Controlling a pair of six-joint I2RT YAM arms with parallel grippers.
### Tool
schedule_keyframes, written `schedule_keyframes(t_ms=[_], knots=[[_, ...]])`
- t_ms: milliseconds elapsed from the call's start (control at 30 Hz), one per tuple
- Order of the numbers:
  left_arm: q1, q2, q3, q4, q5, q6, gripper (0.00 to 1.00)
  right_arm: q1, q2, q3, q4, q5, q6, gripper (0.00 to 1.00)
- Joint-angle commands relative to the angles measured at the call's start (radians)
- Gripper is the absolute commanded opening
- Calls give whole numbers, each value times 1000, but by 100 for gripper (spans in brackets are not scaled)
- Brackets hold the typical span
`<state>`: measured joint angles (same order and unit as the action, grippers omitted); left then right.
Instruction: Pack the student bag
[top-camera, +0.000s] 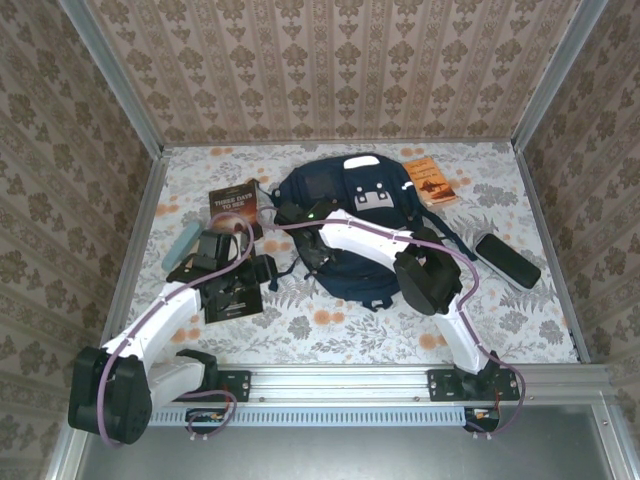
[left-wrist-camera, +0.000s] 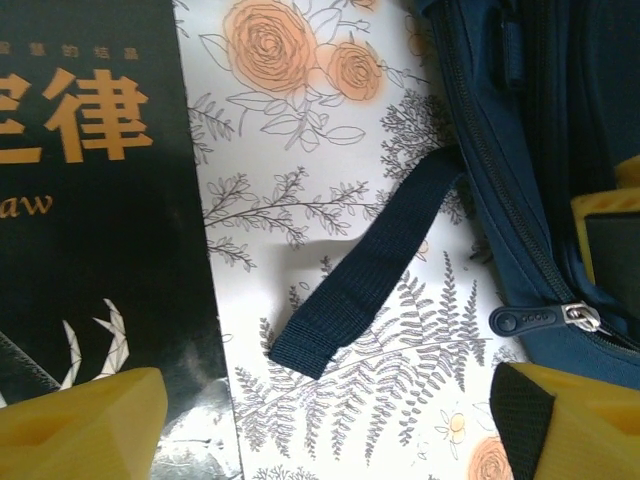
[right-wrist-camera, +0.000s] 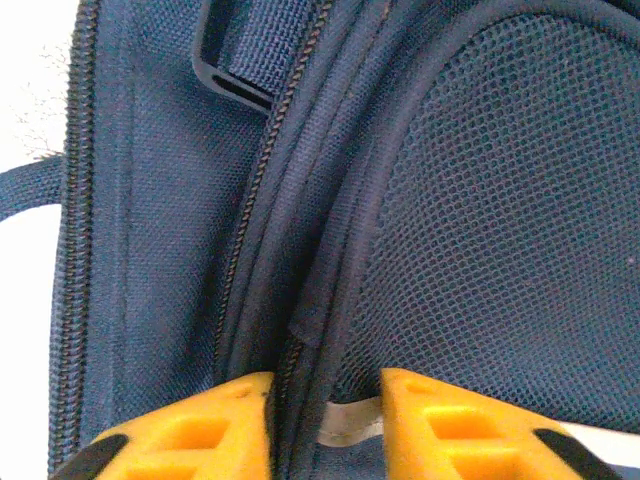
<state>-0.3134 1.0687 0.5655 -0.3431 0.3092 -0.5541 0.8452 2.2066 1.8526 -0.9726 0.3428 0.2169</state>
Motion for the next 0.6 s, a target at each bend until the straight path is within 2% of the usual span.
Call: schedule_keyframes(t_ms=[0,167,567], knots=[[-12,-22,-19,60,70,20,82,-14,-8,26,-22,69,-24,19],[-54,-13,-30,129,116,30,78,-14,-113,-13,22,42,-25,7],[-226,113,-41,365,207,63,73,-17,-296,-109,67,-124,-22,1]])
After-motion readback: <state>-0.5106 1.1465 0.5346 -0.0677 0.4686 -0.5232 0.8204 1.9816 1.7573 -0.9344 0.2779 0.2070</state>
